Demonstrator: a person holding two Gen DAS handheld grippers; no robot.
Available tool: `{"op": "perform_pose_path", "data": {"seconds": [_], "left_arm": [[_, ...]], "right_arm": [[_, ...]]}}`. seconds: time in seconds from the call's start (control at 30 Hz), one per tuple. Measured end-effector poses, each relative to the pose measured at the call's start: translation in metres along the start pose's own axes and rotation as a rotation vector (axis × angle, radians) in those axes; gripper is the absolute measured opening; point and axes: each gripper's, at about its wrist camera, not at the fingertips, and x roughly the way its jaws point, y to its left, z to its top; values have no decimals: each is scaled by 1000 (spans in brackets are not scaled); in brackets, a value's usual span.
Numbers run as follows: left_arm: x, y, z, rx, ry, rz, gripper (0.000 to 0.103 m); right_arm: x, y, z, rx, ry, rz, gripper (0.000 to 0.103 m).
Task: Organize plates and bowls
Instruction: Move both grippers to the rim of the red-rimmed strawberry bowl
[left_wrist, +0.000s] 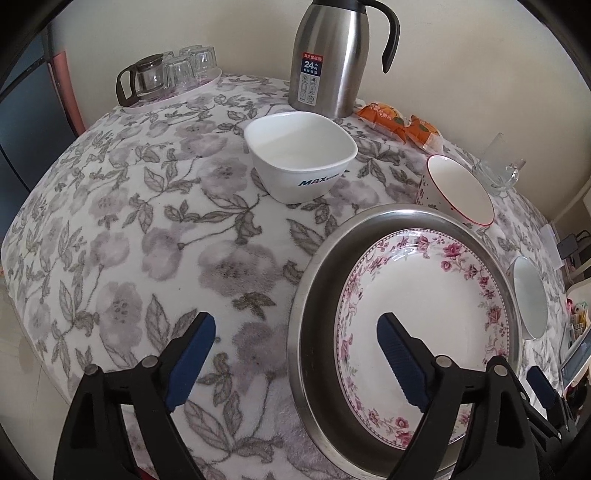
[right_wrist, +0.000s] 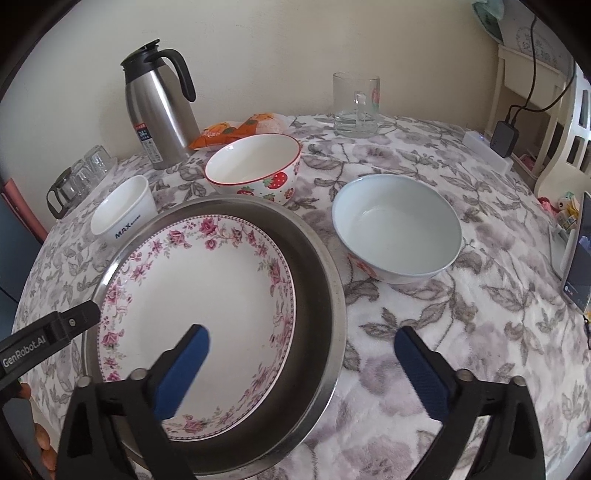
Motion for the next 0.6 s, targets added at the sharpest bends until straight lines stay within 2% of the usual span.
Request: {"op": "perform_pose_path", "data": {"seconds": [0.17, 0.33, 0.6], "left_arm": [[-1, -1, 0, 14, -15, 9, 98], [-5, -3, 2, 11, -33, -19, 98], [-25, -10, 13, 15, -188, -65, 98]], "right_arm": [[-1, -3, 1, 5, -10, -26, 103], [-9, -2, 7, 8, -51, -59, 103], [-20, -9, 21, 47, -106, -47, 103]]}}
